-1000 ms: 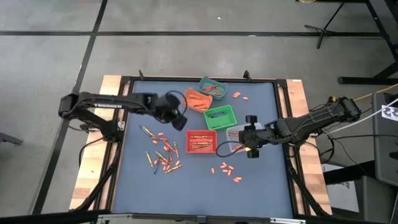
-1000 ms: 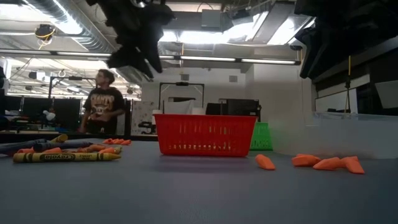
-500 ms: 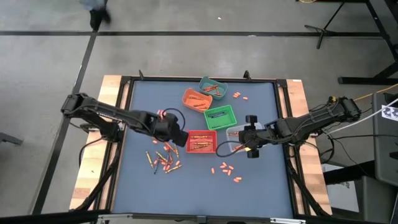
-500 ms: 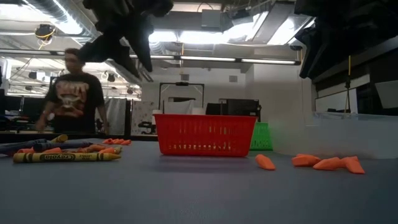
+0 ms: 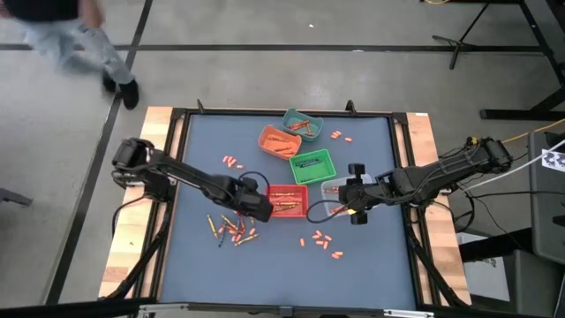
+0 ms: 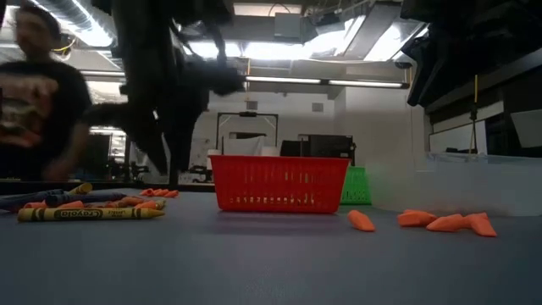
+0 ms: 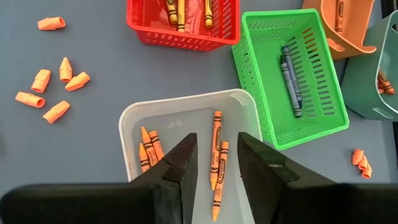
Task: Sort crayons
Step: Put the yellow crayon into the red bin
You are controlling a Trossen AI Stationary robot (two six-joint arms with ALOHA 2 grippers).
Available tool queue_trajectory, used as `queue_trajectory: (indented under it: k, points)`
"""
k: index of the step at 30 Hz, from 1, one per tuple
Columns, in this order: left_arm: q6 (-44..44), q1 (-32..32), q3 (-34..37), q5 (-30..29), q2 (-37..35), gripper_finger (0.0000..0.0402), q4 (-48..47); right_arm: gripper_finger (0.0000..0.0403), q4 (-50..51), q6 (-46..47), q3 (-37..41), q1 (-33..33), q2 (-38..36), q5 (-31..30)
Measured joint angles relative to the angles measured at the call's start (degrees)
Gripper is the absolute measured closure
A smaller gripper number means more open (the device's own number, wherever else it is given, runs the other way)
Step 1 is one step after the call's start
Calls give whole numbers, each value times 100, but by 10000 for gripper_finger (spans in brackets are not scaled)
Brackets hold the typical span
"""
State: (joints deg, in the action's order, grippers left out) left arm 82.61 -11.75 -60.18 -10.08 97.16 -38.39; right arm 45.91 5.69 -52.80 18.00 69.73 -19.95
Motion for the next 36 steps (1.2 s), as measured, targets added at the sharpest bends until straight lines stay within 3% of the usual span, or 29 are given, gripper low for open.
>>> queue_trajectory:
  k: [12, 20, 36]
  points:
    - [0, 66, 2, 31, 646, 292, 16, 290, 0, 0, 0, -1, 0, 0]
    - [-7, 96, 0, 30, 672, 295, 36, 290, 0, 0, 0, 0, 0, 2]
    - [-22, 98, 0, -97, 672, 373, 37, 290, 0, 2, 0, -2, 0, 2]
